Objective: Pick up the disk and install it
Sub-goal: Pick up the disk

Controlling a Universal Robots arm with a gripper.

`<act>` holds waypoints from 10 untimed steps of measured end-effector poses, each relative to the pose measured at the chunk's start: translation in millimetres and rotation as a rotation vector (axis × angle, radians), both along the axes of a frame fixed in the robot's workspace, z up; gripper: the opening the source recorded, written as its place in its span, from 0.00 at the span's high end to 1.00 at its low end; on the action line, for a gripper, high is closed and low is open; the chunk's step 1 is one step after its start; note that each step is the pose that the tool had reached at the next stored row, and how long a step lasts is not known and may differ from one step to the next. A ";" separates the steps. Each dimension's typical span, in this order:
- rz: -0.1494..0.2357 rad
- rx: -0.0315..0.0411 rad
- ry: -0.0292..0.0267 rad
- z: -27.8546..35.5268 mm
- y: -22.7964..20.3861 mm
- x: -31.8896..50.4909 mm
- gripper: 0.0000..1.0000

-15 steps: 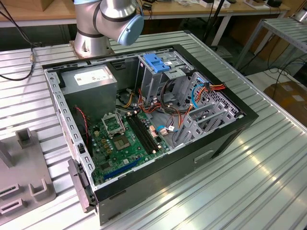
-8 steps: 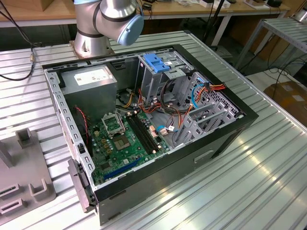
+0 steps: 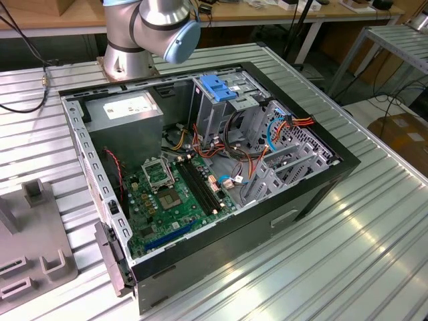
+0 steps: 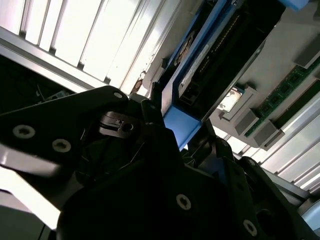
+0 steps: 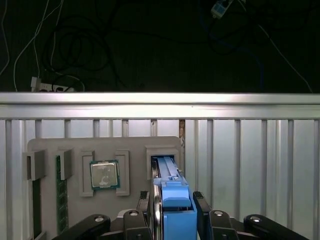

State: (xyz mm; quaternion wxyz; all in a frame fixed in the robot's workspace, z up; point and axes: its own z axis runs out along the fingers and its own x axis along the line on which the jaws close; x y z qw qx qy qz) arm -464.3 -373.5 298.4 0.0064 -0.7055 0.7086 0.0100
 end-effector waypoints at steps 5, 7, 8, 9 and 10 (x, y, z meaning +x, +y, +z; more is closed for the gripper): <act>0.000 -0.0001 0.0000 -0.1 0.0 0.0 0.62; 0.000 -0.0001 0.0000 -0.1 0.0 0.0 0.62; 0.000 -0.0001 0.0000 -0.1 0.0 0.0 0.63; 0.000 0.0000 0.0000 -0.2 0.0 0.0 0.63; 0.000 -0.0001 0.0000 -0.2 0.0 0.0 0.63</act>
